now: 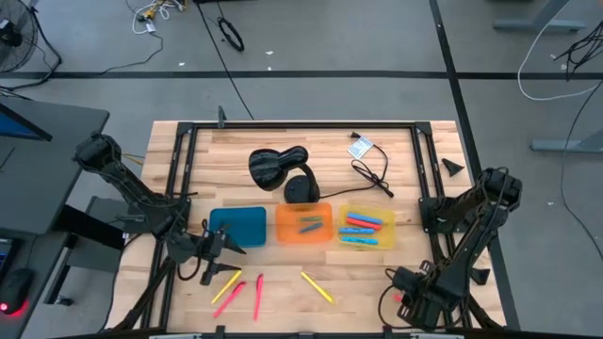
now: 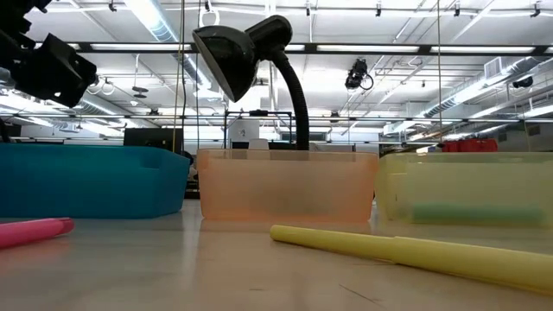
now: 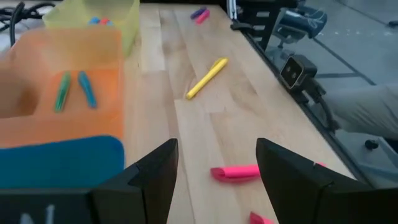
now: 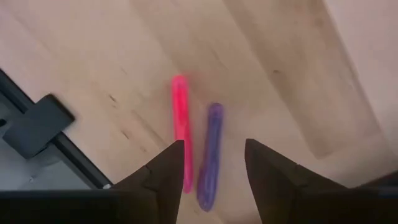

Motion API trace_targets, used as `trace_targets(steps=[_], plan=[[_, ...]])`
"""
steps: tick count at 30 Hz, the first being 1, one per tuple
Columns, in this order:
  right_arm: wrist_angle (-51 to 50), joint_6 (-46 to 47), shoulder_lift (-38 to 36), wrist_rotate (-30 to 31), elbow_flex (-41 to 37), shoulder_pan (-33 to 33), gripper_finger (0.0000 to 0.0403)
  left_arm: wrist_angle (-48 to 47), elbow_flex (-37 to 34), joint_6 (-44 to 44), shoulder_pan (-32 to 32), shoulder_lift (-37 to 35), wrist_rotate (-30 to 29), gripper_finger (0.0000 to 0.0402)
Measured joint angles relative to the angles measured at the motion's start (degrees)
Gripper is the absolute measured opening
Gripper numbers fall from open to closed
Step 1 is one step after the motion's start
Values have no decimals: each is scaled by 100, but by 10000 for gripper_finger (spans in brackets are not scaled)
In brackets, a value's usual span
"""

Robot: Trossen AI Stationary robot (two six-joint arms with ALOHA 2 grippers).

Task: Pick & Place Markers
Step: Put the purple pen into the orange bin

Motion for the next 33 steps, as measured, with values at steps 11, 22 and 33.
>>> trace_targets(steps=[11, 22, 33], plan=[[394, 256, 15, 77, -483, 37, 168, 7, 4, -4, 0, -2, 2, 222], [1110, 479, 12, 48, -937, 37, 168, 22, 7, -50, 0, 0, 4, 222], [1088, 392, 11, 13, -981, 37, 101, 35, 9, -119, 0, 2, 4, 222]])
